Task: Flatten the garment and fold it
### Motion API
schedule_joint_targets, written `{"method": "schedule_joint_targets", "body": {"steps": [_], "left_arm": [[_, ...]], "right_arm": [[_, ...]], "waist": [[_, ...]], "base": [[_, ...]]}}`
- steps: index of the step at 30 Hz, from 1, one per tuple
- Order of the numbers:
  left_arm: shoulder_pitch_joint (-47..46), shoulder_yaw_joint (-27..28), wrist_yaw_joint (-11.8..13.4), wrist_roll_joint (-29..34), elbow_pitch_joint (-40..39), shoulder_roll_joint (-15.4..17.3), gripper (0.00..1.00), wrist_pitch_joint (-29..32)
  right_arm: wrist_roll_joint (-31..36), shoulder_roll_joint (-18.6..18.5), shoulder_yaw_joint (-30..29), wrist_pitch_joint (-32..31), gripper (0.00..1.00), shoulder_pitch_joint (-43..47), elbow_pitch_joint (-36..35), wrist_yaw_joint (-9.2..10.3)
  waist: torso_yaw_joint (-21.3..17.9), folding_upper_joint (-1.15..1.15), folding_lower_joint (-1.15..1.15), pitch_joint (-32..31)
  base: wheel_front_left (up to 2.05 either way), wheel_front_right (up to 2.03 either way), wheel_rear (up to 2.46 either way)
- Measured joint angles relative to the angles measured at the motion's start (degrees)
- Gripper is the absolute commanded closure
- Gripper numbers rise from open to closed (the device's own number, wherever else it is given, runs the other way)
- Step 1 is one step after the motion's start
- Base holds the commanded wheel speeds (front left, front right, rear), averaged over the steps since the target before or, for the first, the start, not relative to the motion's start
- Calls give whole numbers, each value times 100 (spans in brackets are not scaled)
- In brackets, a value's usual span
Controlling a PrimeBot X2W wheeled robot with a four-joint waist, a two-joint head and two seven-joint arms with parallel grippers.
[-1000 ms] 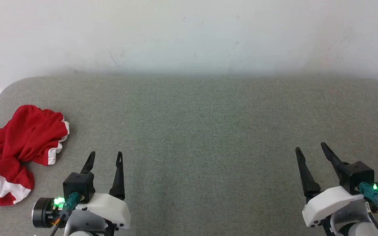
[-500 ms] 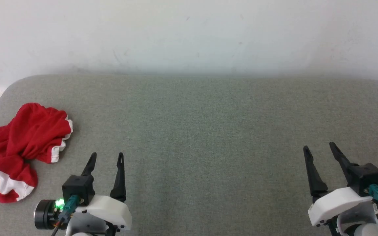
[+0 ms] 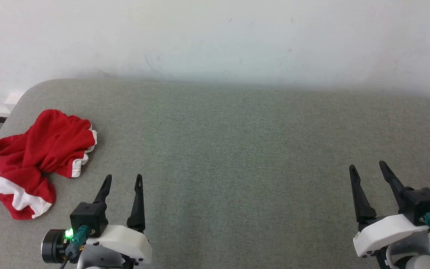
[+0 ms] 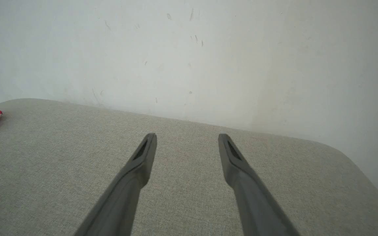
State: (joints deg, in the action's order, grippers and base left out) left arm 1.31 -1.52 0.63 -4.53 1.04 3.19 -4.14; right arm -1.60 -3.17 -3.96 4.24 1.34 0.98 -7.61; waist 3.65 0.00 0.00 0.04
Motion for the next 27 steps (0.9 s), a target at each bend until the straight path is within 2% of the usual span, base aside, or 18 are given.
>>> {"method": "schedule_joint_targets", "body": {"steps": [27], "left_arm": [[226, -14, 100, -304, 48, -1, 0, -320]], "right_arm": [[-59, 2, 8, 310, 0, 12, 162, 0]], "waist": [[1000, 0, 0, -48]], "base": [[0, 0, 0]]}}
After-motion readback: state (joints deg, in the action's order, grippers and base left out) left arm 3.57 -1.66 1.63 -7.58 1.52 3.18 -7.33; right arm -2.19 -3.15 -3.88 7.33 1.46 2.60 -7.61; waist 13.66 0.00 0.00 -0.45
